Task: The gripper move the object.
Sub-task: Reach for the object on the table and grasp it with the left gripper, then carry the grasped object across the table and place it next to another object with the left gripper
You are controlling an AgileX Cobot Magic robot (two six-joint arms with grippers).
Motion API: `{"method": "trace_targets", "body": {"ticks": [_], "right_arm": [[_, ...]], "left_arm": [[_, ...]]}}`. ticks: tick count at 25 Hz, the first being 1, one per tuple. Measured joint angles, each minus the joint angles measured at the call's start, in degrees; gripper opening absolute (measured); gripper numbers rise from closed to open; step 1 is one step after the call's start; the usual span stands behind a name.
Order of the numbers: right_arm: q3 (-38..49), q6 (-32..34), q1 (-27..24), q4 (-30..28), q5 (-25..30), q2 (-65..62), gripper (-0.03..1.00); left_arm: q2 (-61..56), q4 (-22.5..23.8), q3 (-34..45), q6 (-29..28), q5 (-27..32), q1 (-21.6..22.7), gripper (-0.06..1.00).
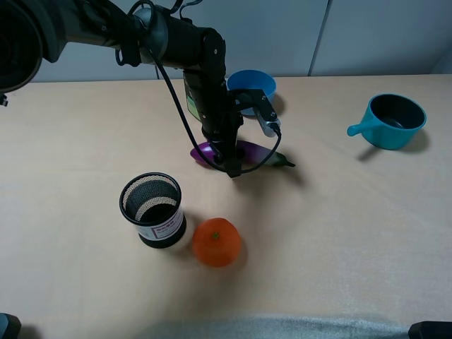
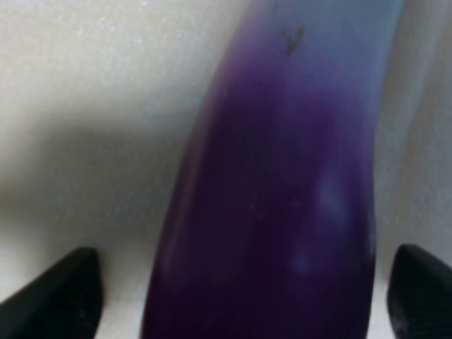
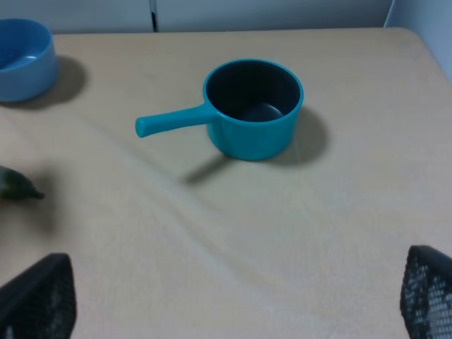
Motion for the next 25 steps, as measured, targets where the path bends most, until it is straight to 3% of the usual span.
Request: {"method": "trace_targets", "body": {"ticks": [6, 10, 25], "right_arm": [[0.0, 0.0, 0.0, 0.0, 0.0, 0.0, 0.69], [0.0, 0.0, 0.0, 0.0, 0.0, 0.0, 0.69], [0.0, 0.0, 0.0, 0.0, 0.0, 0.0, 0.69]], "left_arm": [[0.0, 0.0, 0.0, 0.0, 0.0, 0.0, 0.69], [0.0, -0.1, 0.0, 0.1, 0.0, 0.0, 0.53], [0.0, -0.1, -0.2, 0.4, 0.1, 0.0, 0.52]]}}
